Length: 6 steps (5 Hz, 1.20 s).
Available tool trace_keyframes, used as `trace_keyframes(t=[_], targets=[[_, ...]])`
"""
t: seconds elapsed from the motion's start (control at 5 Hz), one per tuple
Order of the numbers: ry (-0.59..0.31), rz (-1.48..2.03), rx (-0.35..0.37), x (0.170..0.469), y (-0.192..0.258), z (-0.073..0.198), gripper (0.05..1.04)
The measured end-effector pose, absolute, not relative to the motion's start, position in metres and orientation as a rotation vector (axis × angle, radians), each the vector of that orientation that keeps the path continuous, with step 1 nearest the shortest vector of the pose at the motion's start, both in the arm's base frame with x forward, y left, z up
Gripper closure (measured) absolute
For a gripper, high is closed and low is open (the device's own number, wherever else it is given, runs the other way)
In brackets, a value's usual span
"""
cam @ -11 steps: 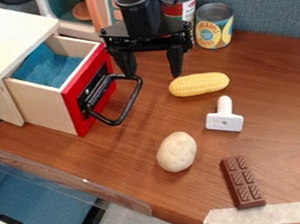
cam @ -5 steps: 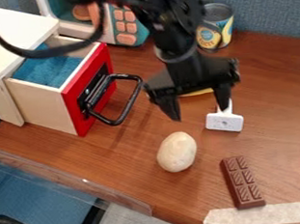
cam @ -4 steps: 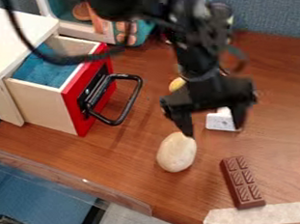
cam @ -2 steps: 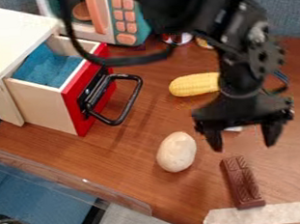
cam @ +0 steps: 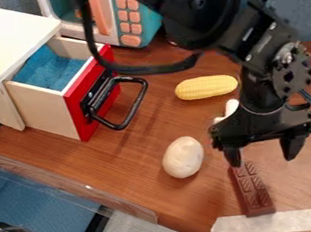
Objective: Put the chocolate bar in the drawer.
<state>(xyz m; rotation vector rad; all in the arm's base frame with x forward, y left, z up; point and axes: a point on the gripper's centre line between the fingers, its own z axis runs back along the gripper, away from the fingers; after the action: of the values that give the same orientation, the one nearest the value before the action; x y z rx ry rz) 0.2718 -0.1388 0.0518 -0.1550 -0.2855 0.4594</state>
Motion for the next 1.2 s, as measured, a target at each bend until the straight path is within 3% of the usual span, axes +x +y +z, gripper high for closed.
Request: trace_keyframes(t=[0.8,1.2], targets=[[-0.243,0.486,-0.14,0.255,-0.143,0.041,0.083],[-0.195,0.504,-0.086,0.252,-0.141,0.017,0.083]])
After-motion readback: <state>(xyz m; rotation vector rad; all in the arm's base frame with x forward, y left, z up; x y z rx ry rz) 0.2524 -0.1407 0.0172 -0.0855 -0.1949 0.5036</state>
